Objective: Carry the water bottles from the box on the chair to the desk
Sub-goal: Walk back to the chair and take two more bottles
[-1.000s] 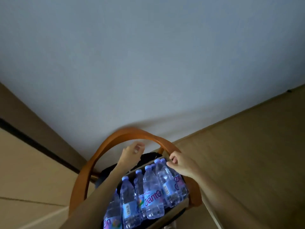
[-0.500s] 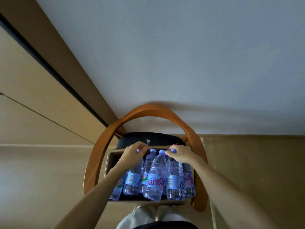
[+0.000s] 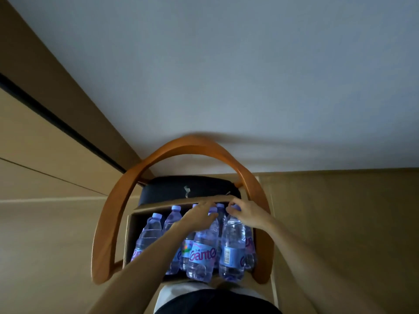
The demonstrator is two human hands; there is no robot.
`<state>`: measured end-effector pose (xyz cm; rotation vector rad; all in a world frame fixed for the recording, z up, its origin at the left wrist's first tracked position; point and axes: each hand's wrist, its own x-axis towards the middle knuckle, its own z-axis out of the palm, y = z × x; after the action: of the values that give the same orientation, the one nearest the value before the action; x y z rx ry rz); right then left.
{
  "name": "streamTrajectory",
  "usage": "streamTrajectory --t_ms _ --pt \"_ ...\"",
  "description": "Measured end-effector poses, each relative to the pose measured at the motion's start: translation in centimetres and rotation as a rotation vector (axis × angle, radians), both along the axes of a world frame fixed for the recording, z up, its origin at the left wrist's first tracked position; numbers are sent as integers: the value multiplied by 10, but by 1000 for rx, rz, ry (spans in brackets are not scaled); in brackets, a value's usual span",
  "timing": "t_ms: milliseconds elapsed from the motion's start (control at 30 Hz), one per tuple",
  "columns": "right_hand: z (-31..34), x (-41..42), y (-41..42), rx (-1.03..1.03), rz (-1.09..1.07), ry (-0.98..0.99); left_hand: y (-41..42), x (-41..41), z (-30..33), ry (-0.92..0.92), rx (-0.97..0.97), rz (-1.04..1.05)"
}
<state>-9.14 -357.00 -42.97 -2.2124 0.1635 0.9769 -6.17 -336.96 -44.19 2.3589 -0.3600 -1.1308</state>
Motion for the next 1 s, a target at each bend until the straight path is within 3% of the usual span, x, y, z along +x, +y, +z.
streamTrajectory --t_ms 200,467,600,1000 --pt "0 2 0 -22 -31 57 9 16 -7 34 55 21" --pt "-7 10 10 -271 152 101 49 18 -10 -7 110 36" --pt "-9 8 21 -298 231 116 60 14 -3 14 93 1" --pt "24 -1 42 -295 479 -41 68 -37 34 -126 129 118"
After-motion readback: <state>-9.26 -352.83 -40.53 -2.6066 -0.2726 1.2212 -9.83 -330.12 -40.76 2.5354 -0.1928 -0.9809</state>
